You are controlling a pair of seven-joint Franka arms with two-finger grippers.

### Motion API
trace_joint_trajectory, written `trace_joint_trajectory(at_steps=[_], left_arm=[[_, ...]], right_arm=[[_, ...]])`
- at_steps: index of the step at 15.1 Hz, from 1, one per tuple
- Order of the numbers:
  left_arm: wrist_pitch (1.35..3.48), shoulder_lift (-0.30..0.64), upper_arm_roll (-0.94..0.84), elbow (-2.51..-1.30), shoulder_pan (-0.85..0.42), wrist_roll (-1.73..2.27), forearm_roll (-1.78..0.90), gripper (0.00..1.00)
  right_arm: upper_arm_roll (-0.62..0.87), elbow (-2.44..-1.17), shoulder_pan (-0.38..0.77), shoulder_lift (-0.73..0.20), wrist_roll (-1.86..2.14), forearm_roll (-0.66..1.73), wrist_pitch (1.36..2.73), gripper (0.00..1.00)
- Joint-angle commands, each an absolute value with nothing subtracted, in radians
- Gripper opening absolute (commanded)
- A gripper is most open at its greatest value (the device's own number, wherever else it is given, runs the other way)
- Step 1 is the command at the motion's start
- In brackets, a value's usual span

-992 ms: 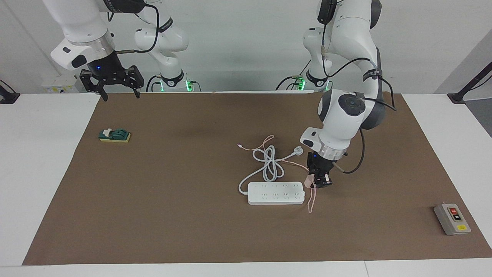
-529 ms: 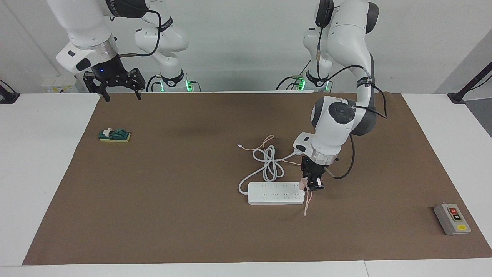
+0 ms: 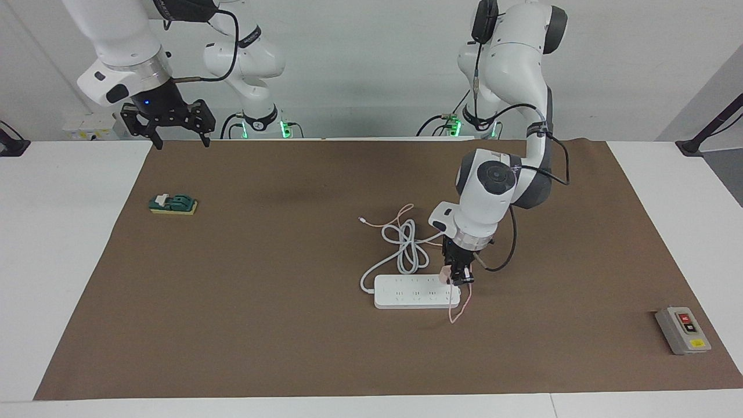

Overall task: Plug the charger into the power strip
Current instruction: 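Move the charger to the strip's end socket with the left gripper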

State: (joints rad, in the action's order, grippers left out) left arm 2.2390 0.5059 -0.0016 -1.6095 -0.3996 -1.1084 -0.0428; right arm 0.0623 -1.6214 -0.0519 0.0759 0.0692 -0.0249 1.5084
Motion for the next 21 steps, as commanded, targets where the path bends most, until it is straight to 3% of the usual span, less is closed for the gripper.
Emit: trace_joint_trajectory(at_steps=[1,21], left_arm=[[2.238,0.483,0.003,-1.641,-0.4,-1.111,-0.025,0.0],[2.235,0.479,0.006,-1.661,-0.405,-1.069,0.028,0.0]], right_arm=[[0.077,-1.603,-0.067,0.069,0.057,-0.008,1.489,1.0],[0.087,-1.606,-0.049,0.081,0.025,-0.011,1.502,1.0]])
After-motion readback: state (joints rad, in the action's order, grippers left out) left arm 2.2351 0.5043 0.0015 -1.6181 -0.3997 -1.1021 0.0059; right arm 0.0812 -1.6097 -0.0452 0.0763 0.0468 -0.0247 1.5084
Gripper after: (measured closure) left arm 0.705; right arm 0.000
